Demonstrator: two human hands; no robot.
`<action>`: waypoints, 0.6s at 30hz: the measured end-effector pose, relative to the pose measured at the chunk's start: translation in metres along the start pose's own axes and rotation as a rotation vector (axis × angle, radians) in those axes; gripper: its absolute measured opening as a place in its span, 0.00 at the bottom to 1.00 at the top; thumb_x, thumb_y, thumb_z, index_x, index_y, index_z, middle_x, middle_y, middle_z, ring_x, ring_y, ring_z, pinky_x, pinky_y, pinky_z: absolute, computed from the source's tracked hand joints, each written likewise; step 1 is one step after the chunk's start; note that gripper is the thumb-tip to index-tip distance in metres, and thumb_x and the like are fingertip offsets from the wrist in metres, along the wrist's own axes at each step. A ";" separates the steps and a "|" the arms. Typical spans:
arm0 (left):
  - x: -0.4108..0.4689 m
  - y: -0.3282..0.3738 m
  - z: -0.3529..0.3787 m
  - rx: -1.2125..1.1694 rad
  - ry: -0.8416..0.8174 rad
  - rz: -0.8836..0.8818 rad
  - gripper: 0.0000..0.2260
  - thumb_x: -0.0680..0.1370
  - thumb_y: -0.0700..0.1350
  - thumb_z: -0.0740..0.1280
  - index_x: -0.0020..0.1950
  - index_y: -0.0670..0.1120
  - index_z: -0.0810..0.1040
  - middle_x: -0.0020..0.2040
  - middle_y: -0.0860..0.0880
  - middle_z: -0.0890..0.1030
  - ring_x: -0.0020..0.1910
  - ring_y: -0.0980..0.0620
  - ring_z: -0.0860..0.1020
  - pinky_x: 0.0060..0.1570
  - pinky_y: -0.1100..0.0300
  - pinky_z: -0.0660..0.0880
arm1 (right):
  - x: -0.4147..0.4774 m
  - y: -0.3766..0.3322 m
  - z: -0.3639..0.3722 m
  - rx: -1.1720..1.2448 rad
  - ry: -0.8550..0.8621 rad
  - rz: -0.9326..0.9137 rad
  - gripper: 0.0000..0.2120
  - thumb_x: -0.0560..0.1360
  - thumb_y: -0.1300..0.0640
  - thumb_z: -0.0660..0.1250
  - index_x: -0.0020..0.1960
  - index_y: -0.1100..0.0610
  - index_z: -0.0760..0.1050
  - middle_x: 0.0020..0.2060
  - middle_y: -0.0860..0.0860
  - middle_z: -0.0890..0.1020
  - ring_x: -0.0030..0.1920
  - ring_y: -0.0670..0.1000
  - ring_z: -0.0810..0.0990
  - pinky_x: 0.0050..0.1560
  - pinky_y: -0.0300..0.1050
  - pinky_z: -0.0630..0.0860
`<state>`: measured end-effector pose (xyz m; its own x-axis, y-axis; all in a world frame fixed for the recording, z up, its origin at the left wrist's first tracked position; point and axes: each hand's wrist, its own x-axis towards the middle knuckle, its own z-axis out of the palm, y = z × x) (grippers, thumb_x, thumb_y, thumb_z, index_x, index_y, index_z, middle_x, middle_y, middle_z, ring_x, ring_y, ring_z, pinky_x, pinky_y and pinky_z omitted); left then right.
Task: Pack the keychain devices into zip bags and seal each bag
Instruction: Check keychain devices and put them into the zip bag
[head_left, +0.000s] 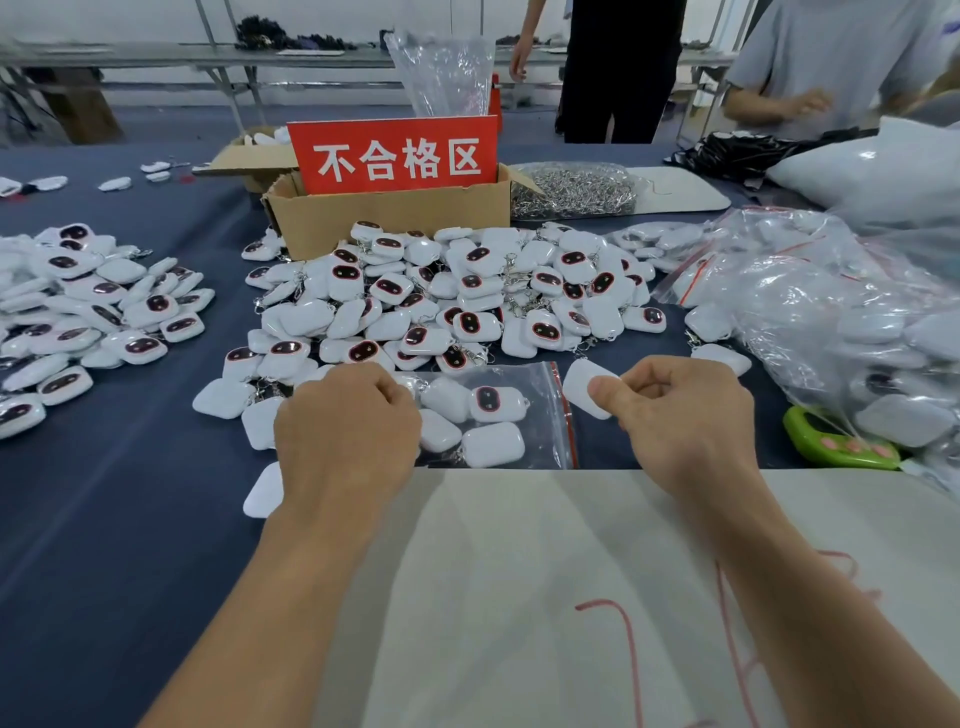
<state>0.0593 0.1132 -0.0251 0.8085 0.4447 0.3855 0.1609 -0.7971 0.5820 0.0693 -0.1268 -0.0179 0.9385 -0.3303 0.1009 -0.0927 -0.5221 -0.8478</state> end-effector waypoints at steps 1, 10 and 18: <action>0.000 0.000 0.001 0.001 -0.004 -0.009 0.10 0.77 0.43 0.63 0.37 0.51 0.80 0.30 0.54 0.77 0.31 0.51 0.70 0.34 0.56 0.62 | 0.000 0.000 0.001 0.002 0.004 0.004 0.13 0.71 0.45 0.79 0.33 0.50 0.81 0.27 0.46 0.81 0.26 0.41 0.73 0.28 0.34 0.69; -0.008 0.009 0.007 -0.079 -0.116 0.278 0.20 0.76 0.48 0.61 0.66 0.55 0.82 0.43 0.50 0.87 0.41 0.42 0.81 0.47 0.51 0.77 | 0.002 0.001 0.001 0.011 0.040 -0.004 0.16 0.71 0.46 0.78 0.31 0.53 0.80 0.21 0.41 0.76 0.25 0.39 0.73 0.30 0.27 0.68; -0.014 0.022 0.016 -0.132 -0.204 0.282 0.13 0.80 0.56 0.64 0.63 0.60 0.81 0.48 0.56 0.86 0.49 0.49 0.83 0.53 0.51 0.76 | 0.003 0.004 0.003 -0.038 0.023 0.031 0.15 0.72 0.45 0.77 0.32 0.52 0.80 0.23 0.44 0.78 0.28 0.44 0.74 0.32 0.40 0.69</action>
<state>0.0603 0.0827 -0.0295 0.9088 0.1137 0.4015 -0.1484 -0.8112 0.5656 0.0724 -0.1271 -0.0223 0.9271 -0.3646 0.0873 -0.1344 -0.5405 -0.8305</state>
